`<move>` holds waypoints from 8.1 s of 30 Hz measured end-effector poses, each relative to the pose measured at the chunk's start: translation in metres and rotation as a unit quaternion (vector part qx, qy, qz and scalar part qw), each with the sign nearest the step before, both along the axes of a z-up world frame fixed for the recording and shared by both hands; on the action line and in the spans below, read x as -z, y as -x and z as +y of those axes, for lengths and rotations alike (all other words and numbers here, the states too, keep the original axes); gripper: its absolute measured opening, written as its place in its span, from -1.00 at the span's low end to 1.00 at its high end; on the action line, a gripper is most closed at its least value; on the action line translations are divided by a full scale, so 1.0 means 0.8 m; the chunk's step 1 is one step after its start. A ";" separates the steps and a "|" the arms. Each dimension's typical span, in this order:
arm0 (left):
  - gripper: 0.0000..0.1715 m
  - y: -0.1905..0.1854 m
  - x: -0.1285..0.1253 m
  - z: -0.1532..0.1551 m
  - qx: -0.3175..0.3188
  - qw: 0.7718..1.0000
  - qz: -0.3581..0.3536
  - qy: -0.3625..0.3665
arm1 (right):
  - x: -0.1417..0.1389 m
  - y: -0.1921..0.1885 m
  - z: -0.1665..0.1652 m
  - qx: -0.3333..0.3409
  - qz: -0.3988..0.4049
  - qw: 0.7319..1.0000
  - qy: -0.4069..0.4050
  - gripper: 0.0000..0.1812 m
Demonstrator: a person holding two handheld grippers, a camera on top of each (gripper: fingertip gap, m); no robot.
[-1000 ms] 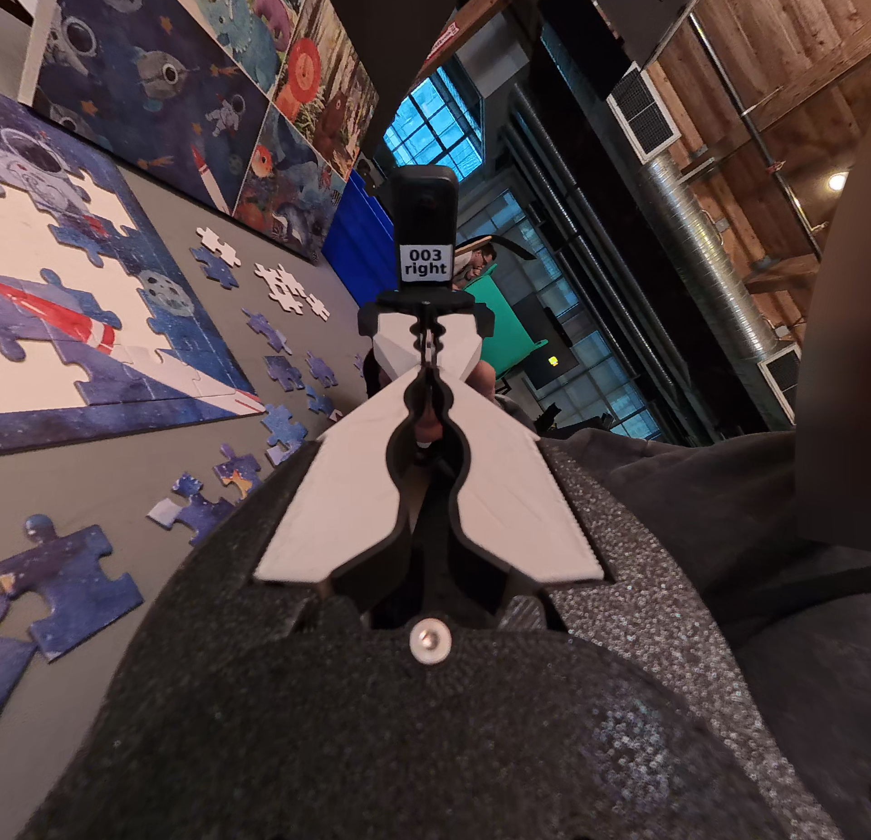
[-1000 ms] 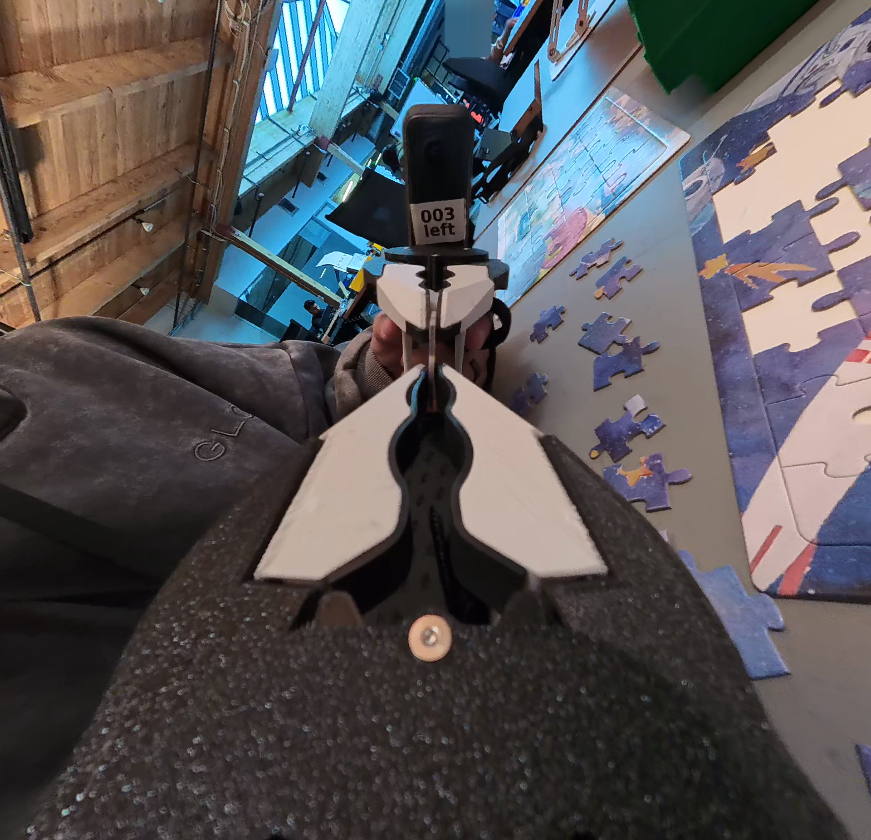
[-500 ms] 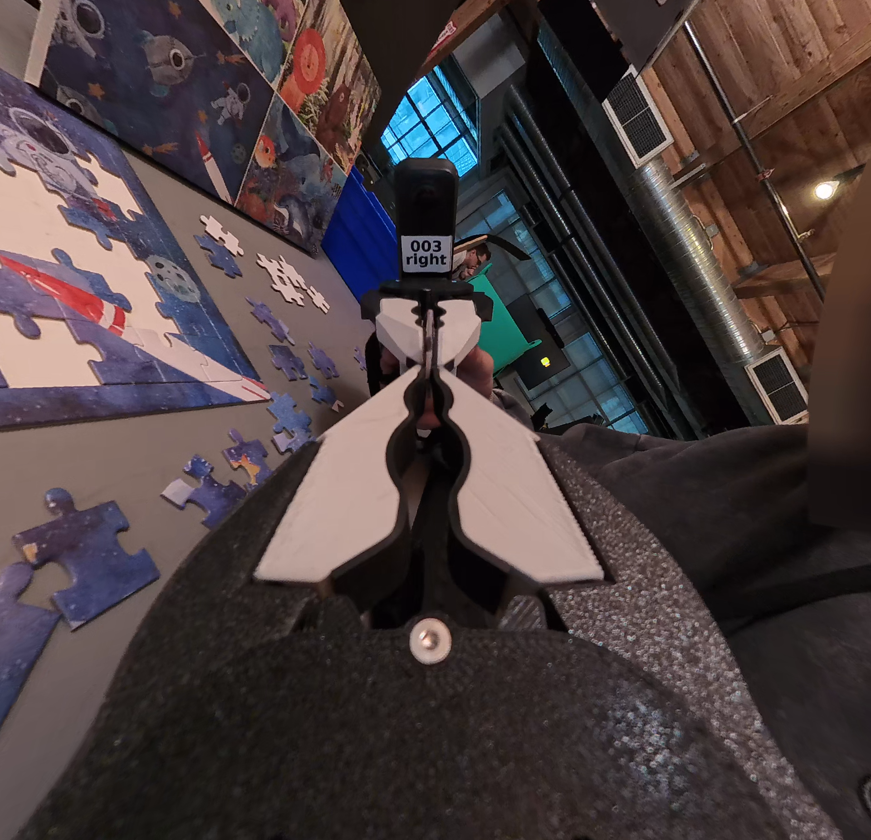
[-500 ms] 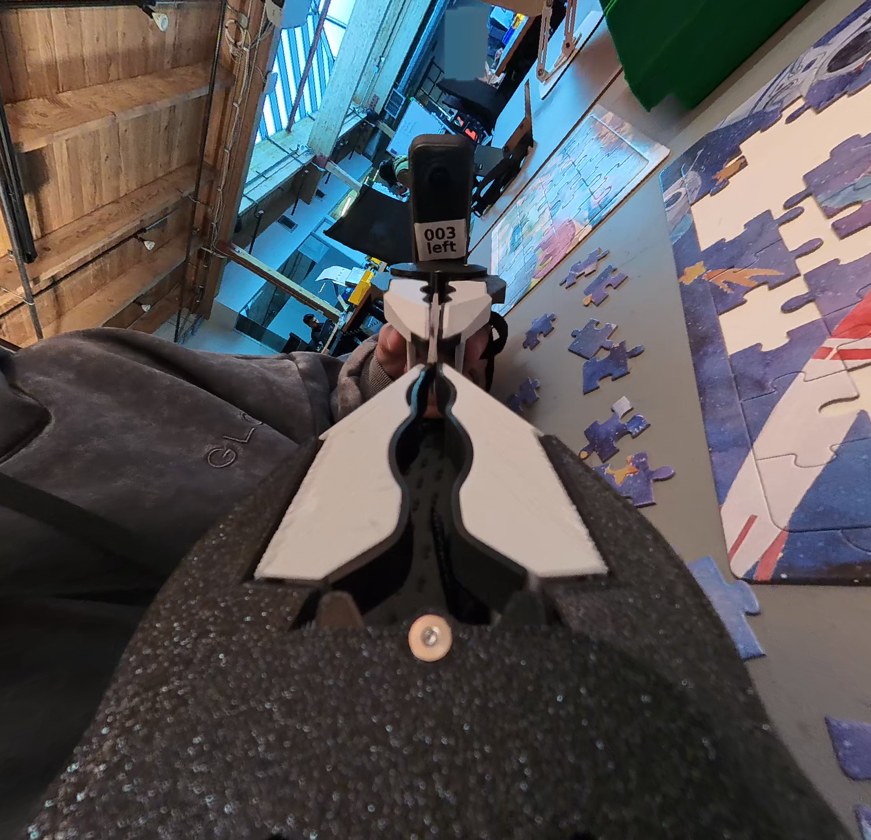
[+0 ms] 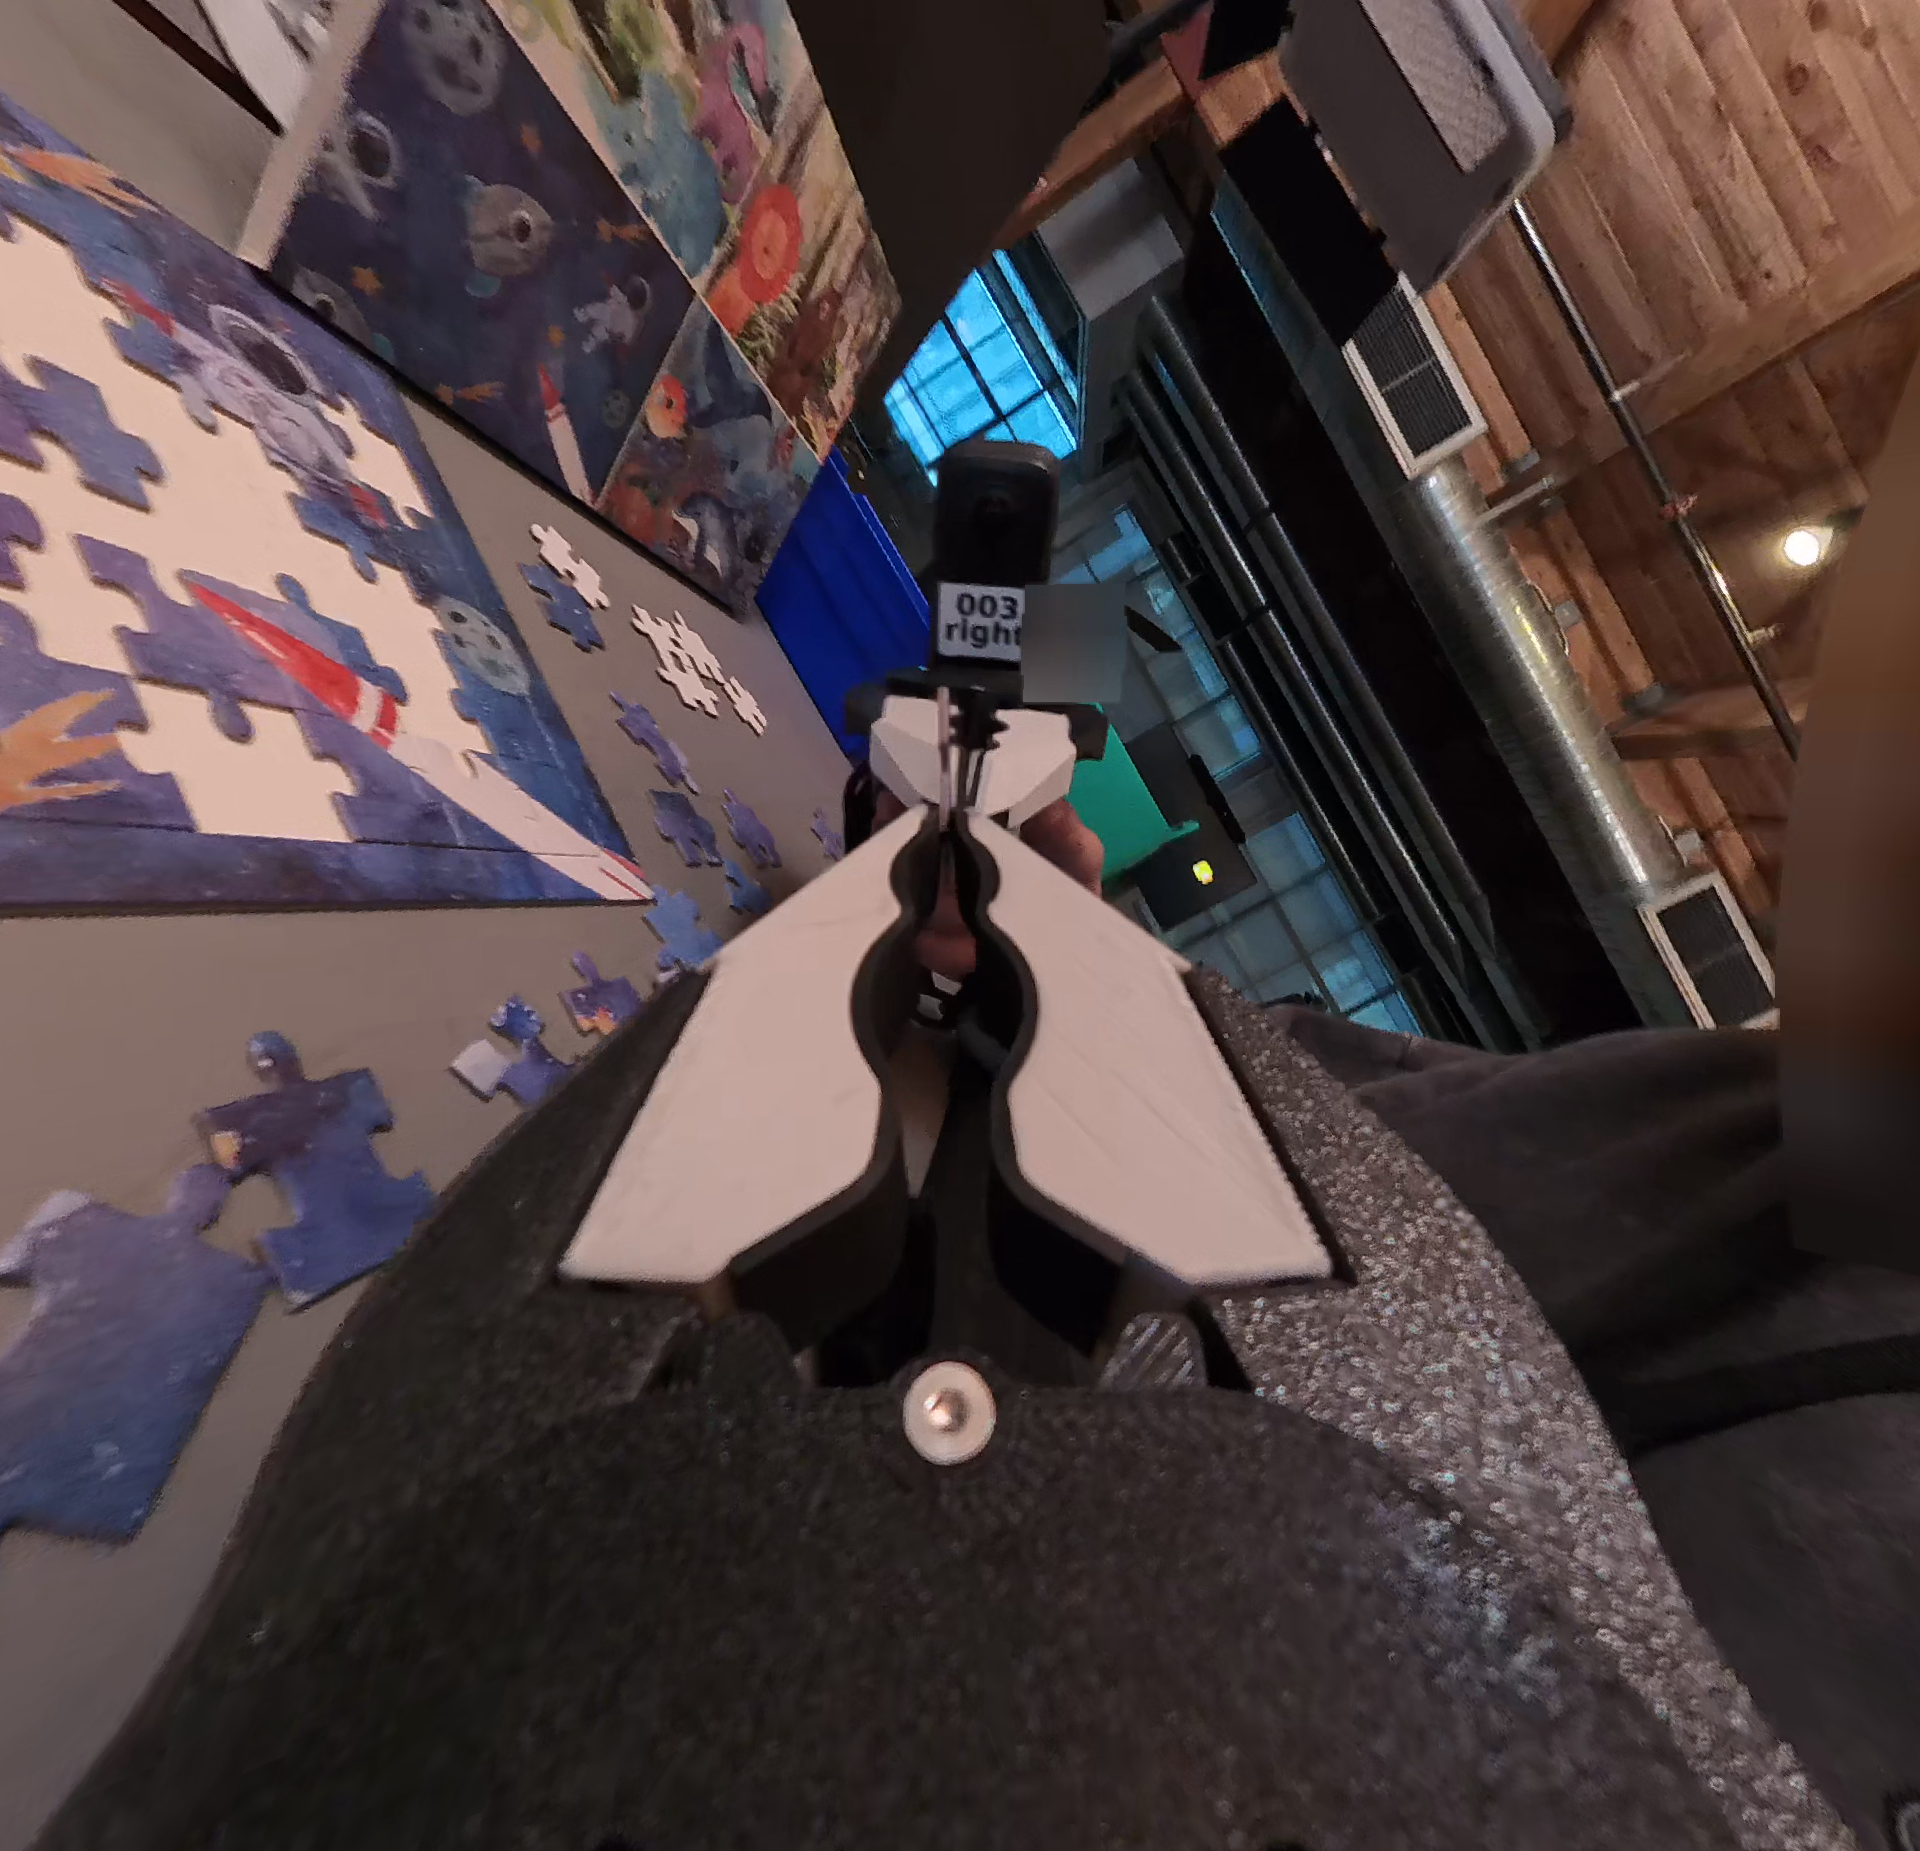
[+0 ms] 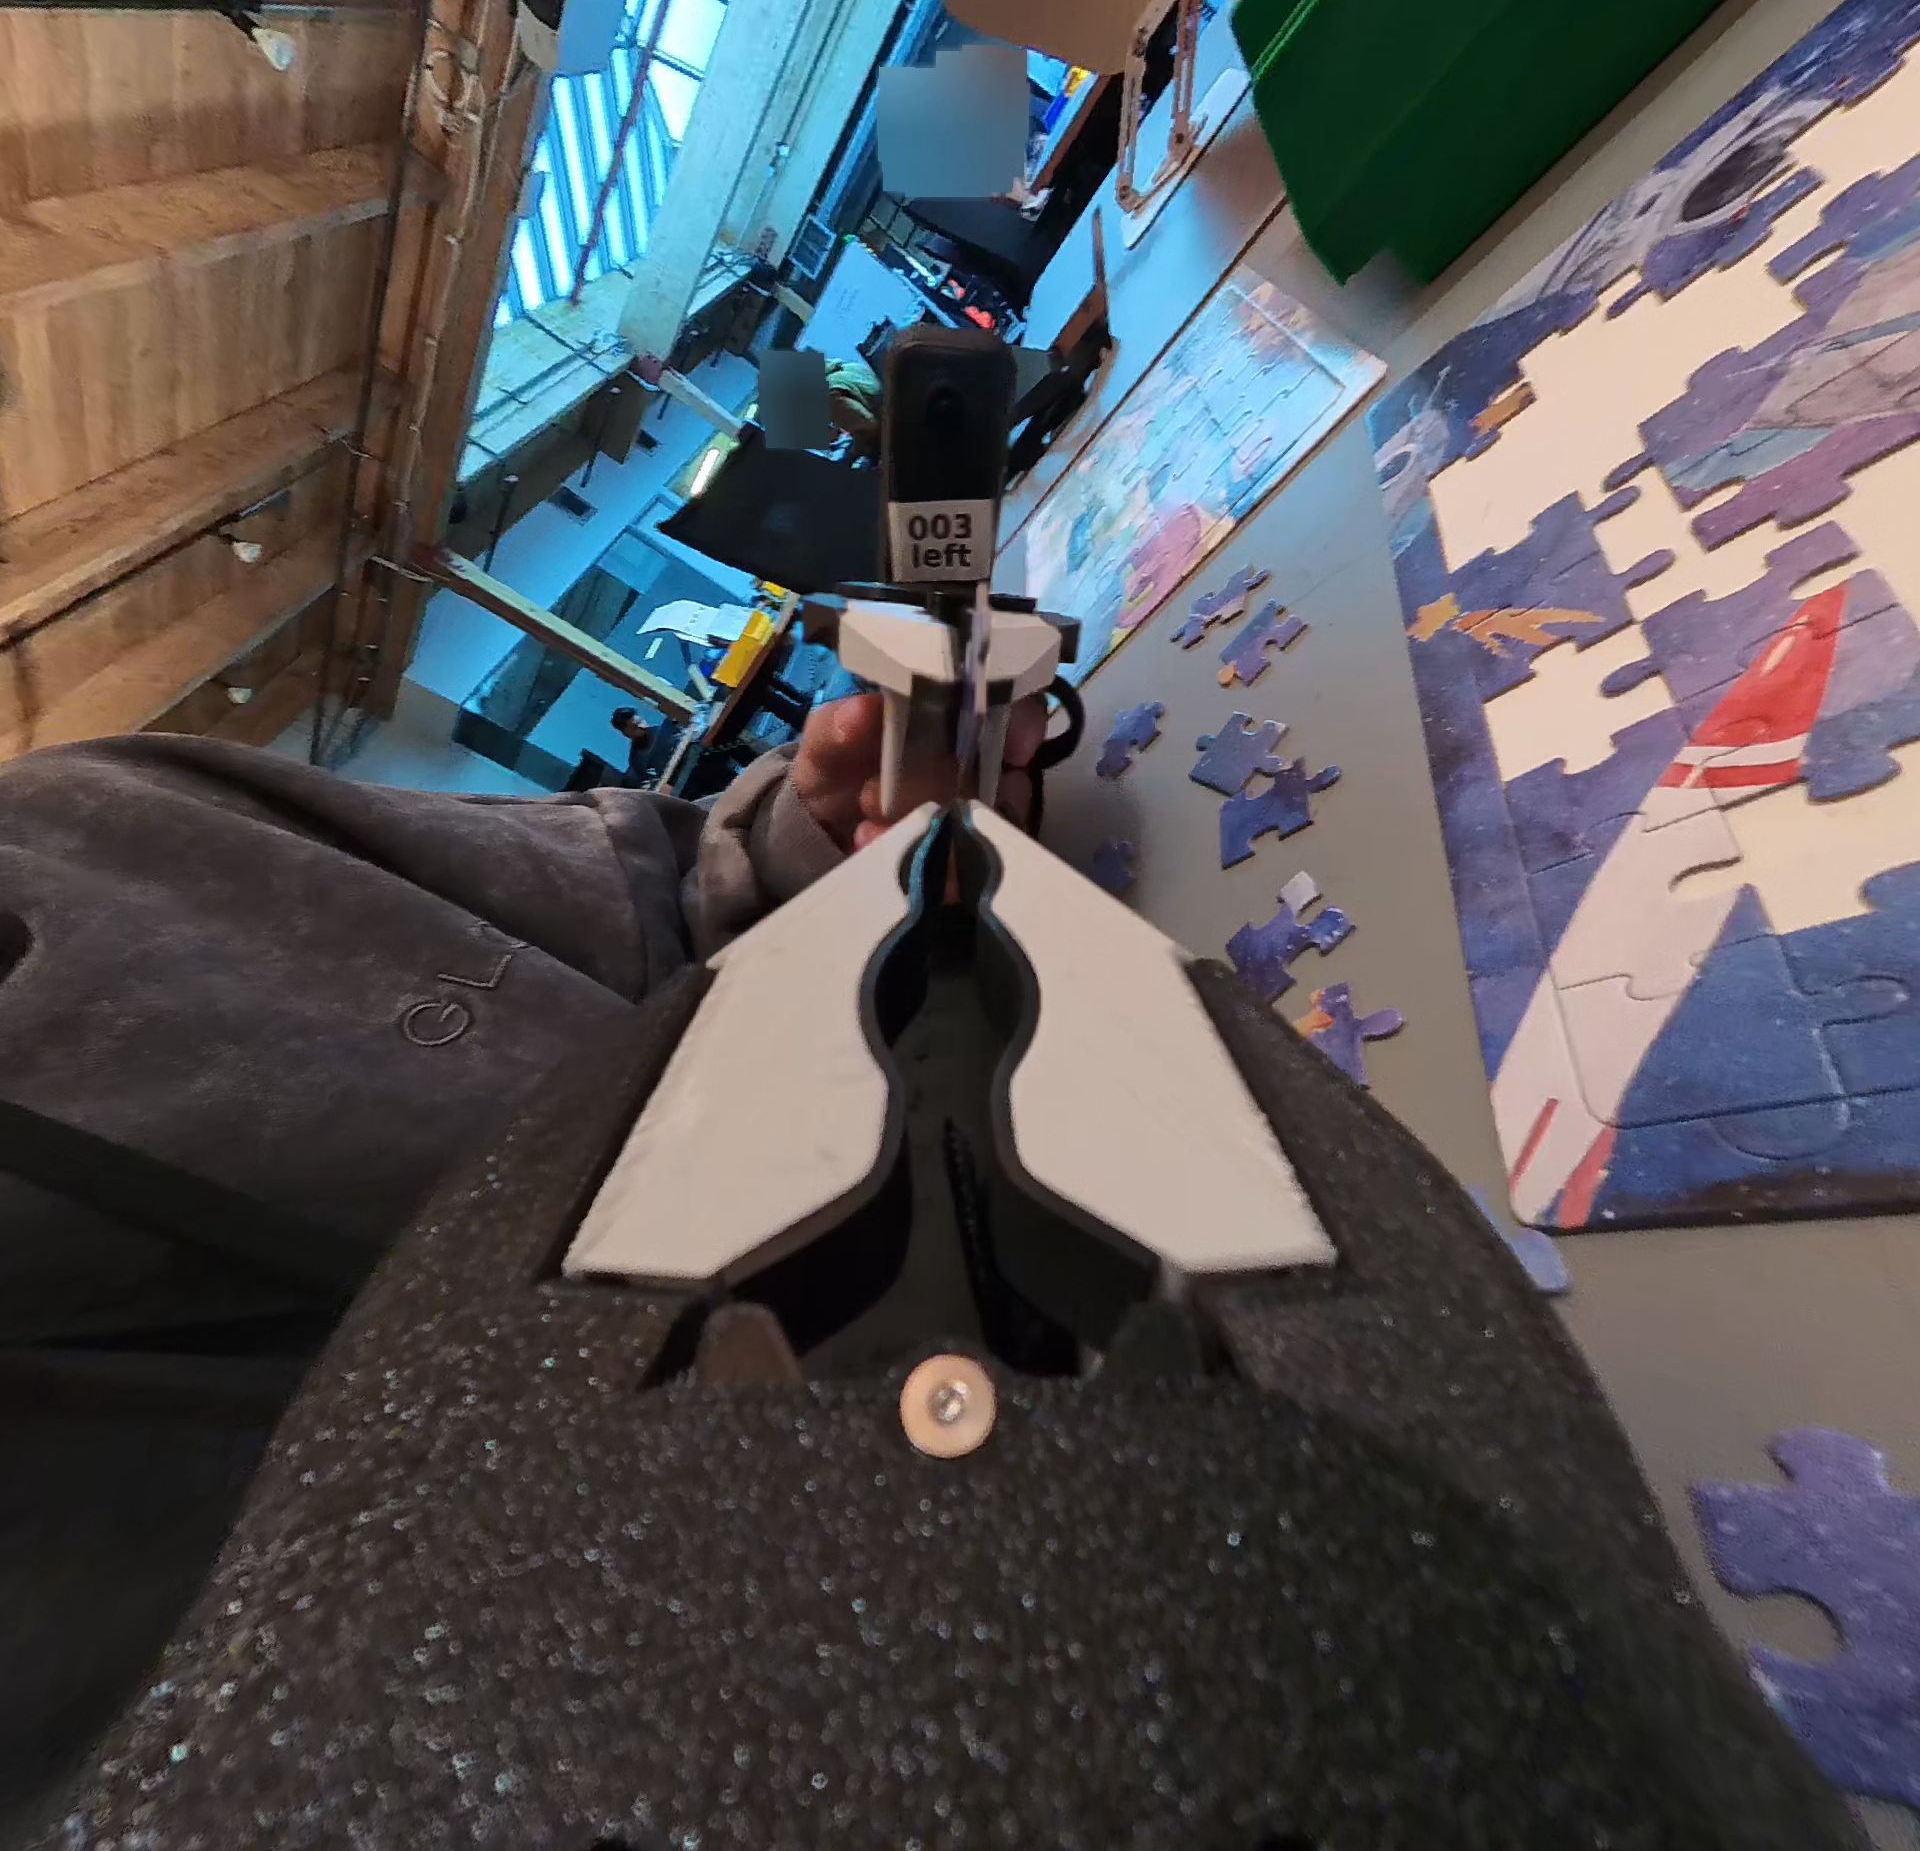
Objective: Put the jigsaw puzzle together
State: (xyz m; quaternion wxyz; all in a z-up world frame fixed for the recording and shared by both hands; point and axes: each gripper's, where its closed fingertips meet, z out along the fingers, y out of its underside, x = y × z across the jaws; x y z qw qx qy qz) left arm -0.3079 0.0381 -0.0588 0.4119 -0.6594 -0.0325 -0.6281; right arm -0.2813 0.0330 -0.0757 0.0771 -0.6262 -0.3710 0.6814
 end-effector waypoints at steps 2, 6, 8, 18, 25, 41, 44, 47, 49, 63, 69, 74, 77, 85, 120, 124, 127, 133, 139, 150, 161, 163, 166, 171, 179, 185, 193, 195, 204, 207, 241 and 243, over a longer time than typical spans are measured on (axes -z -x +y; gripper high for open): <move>-0.99 0.008 0.003 0.004 -0.015 1.000 -0.005 0.008 | 0.005 0.000 0.005 0.012 -0.013 0.999 -0.027 -1.00; -0.99 0.009 0.004 0.006 -0.018 1.000 -0.006 0.013 | 0.010 0.000 0.019 0.057 -0.031 0.991 -0.119 -0.90; -0.99 0.008 0.004 0.005 -0.015 1.000 -0.004 0.010 | 0.006 0.000 0.027 0.083 -0.029 0.982 -0.164 -0.82; -0.99 -0.005 0.001 -0.002 0.008 1.000 0.007 -0.001 | -0.013 0.009 -0.003 0.051 0.016 0.975 -0.216 -0.66; -0.99 -0.003 0.001 -0.001 0.003 1.000 0.006 0.000 | -0.005 0.010 -0.007 0.046 0.001 0.970 -0.240 -0.71; -0.99 -0.007 0.005 -0.003 0.009 1.000 0.014 0.001 | -0.013 0.009 -0.008 0.048 0.016 0.972 -0.229 -0.54; -0.99 -0.007 0.006 -0.003 0.007 1.000 0.015 0.003 | -0.012 0.009 -0.008 0.047 0.014 0.973 -0.227 -0.53; -0.99 -0.007 0.006 -0.002 0.006 1.000 0.016 0.003 | -0.012 0.008 -0.008 0.047 0.013 0.972 -0.228 -0.52; -0.99 -0.008 0.007 -0.002 0.006 1.000 0.018 0.004 | -0.011 0.008 -0.009 0.046 0.011 0.973 -0.228 -0.51; -0.99 -0.009 0.008 -0.002 0.007 1.000 0.023 0.006 | -0.011 0.009 -0.009 0.048 0.011 0.974 -0.219 -0.45; -0.99 0.000 0.011 0.002 -0.015 0.999 0.037 0.007 | -0.005 0.007 0.003 0.063 -0.009 0.966 -0.249 -0.57; -0.99 0.092 0.017 0.003 -0.128 0.973 0.189 0.036 | 0.013 -0.005 0.042 0.121 -0.073 0.937 -0.321 -0.65; -0.98 0.164 0.028 -0.011 -0.177 0.938 0.285 0.089 | 0.012 -0.009 0.049 0.133 -0.087 0.938 -0.308 -0.66; -0.98 0.137 0.076 -0.064 -0.001 0.942 0.301 0.146 | 0.014 -0.009 0.049 0.133 -0.093 0.944 -0.286 -0.67; -0.98 0.119 0.118 -0.085 0.072 0.922 0.343 0.163 | 0.033 -0.012 0.047 0.113 -0.130 0.935 -0.309 -0.67; -0.97 0.117 0.119 -0.083 0.071 0.919 0.355 0.159 | 0.035 -0.018 0.055 0.121 -0.142 0.932 -0.310 -0.67; -0.97 0.105 0.118 -0.080 0.079 0.919 0.355 0.150 | 0.034 -0.021 0.059 0.127 -0.143 0.932 -0.307 -0.67; -0.97 0.065 0.121 -0.077 0.120 0.916 0.361 0.125 | 0.041 -0.018 0.056 0.120 -0.149 0.933 -0.305 -0.67; -0.90 0.046 0.133 -0.079 0.135 0.892 0.411 0.129 | 0.048 -0.016 0.052 0.109 -0.159 0.928 -0.320 -0.67; -0.71 0.080 0.074 -0.037 0.001 0.896 0.445 0.013 | 0.029 -0.176 0.194 0.243 -0.318 0.729 -0.555 -0.75; -0.73 0.149 0.027 0.014 -0.269 0.867 0.415 -0.064 | 0.025 -0.222 0.188 0.273 -0.221 0.875 -0.333 -0.64; -0.73 0.147 0.034 0.012 -0.254 0.873 0.414 -0.053 | 0.043 -0.205 0.149 0.190 -0.215 0.898 -0.334 -0.62; -0.71 0.133 0.033 0.005 -0.205 0.895 0.392 -0.062 | 0.090 -0.198 0.111 0.094 -0.267 0.882 -0.378 -0.62; -0.71 0.133 0.007 -0.002 -0.209 0.921 0.314 -0.097 | 0.111 -0.189 0.094 0.044 -0.288 0.869 -0.399 -0.62; -0.71 0.126 0.032 0.008 -0.200 0.908 0.362 -0.071 | 0.107 -0.241 0.134 0.086 -0.336 0.817 -0.461 -0.65; -0.72 0.132 0.039 0.011 -0.204 0.902 0.375 -0.063 | 0.089 -0.279 0.201 0.246 -0.346 0.824 -0.374 -0.51; -0.72 0.125 0.039 0.009 -0.197 0.895 0.393 -0.074 | 0.116 -0.220 0.221 0.204 -0.364 0.803 -0.425 -0.54; -0.72 0.124 0.038 0.008 -0.196 0.897 0.388 -0.074 | 0.121 -0.219 0.216 0.188 -0.356 0.828 -0.390 -0.55; -0.72 0.129 0.038 0.006 -0.195 0.907 0.367 -0.067 | 0.097 -0.241 0.189 0.187 -0.323 0.845 -0.384 -0.54; -0.72 0.128 0.041 0.006 -0.190 0.907 0.370 -0.064 | 0.097 -0.260 0.192 0.198 -0.341 0.841 -0.370 -0.51; -0.72 0.126 0.046 0.011 -0.184 0.910 0.367 -0.057 | 0.091 -0.278 0.233 0.274 -0.372 0.790 -0.404 -0.69; -0.72 0.126 0.046 0.011 -0.183 0.911 0.366 -0.057 | 0.097 -0.281 0.255 0.297 -0.400 0.775 -0.390 -0.57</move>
